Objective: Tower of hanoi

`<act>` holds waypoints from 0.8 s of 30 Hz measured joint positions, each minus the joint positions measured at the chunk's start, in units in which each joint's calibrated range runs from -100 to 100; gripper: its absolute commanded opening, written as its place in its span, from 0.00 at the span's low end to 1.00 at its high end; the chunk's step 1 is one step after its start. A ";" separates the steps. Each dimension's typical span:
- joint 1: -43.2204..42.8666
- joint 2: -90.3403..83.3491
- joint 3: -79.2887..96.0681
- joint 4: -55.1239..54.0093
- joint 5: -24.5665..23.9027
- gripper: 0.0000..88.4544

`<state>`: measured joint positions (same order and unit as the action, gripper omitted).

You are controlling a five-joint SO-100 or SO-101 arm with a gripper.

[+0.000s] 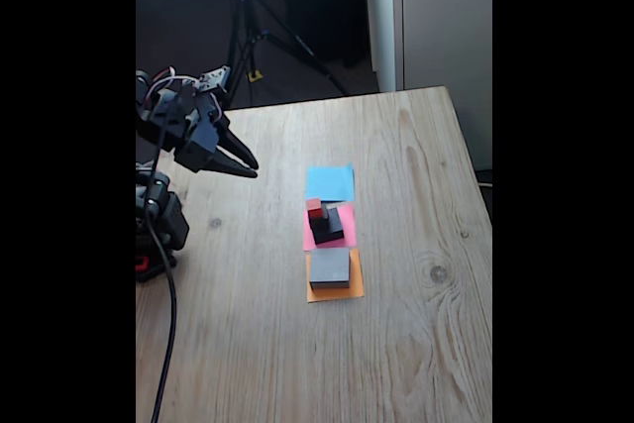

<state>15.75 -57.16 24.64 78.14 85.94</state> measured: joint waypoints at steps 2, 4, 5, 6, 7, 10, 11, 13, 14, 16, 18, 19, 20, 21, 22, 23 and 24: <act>2.99 -0.94 -2.69 2.64 1.56 0.00; 5.16 -2.14 -3.65 4.16 2.78 0.00; 6.30 -2.74 -3.82 4.88 3.47 0.00; 7.64 -3.33 -3.91 5.20 3.82 0.00; 8.98 -3.85 -3.91 5.60 3.99 0.00; 12.49 -5.64 -3.91 5.92 4.17 0.00; 13.01 -6.24 -3.91 6.08 4.17 0.00; 14.35 -7.18 -3.91 6.24 2.78 0.00; 15.18 -7.70 -3.91 6.49 2.78 0.00; 17.04 -8.29 -3.91 6.49 2.60 0.02; 18.28 -9.32 -3.13 6.49 2.60 0.06; 18.79 -9.49 -2.69 6.49 2.60 0.07; 19.62 -9.58 -2.26 6.49 2.95 0.10; 20.44 -9.58 -1.65 6.33 3.30 0.14; 21.27 -9.58 -0.96 5.76 3.30 0.17; 22.10 -9.66 -0.26 5.04 3.30 0.23; 22.41 -9.66 0.70 4.40 3.30 0.29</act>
<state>38.15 -66.82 25.34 82.55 89.24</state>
